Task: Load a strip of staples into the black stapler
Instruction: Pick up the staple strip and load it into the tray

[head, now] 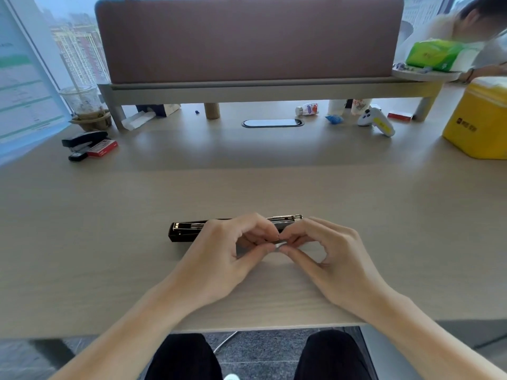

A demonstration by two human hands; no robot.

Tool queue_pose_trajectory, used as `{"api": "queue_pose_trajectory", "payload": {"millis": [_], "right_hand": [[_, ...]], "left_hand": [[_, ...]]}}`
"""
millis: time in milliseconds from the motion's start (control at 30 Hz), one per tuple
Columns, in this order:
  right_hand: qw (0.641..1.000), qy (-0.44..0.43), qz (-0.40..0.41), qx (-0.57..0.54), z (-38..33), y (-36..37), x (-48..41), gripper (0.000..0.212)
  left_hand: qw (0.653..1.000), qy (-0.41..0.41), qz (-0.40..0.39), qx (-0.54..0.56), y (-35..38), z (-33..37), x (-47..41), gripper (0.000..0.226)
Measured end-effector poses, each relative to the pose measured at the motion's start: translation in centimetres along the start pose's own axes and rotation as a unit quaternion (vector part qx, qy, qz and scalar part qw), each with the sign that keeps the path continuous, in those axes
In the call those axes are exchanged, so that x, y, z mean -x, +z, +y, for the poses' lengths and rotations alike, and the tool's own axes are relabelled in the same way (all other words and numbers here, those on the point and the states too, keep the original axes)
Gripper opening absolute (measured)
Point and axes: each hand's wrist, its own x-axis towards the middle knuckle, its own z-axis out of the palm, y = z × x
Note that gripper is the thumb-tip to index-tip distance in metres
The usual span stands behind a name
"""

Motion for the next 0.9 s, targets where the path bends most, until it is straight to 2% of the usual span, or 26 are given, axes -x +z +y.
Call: {"api": "queue_pose_trajectory", "payload": {"millis": [133, 300, 633, 733, 900], "right_hand": [[1.0, 0.016, 0.008, -0.009, 0.1, -0.2, -0.19, 0.01], [0.999, 0.036, 0.025, -0.02, 0.13, -0.12, -0.13, 0.013], [0.993, 0.09, 0.027, -0.075, -0.18, -0.1, -0.15, 0.014], [0.993, 0.091, 0.03, -0.073, -0.35, -0.13, -0.17, 0.022], [0.995, 0.078, 0.019, -0.063, -0.17, -0.19, -0.16, 0.015]], "left_hand": [[0.998, 0.037, 0.044, -0.034, 0.55, -0.36, 0.23, 0.013], [0.991, 0.073, 0.079, -0.073, 0.82, -0.6, 0.53, 0.024], [0.981, 0.116, 0.102, -0.115, 1.02, -0.73, 0.62, 0.018], [0.981, 0.111, 0.11, -0.113, 0.97, -0.76, 0.71, 0.018], [0.981, 0.12, 0.105, -0.107, 1.09, -0.9, 0.76, 0.017]]}}
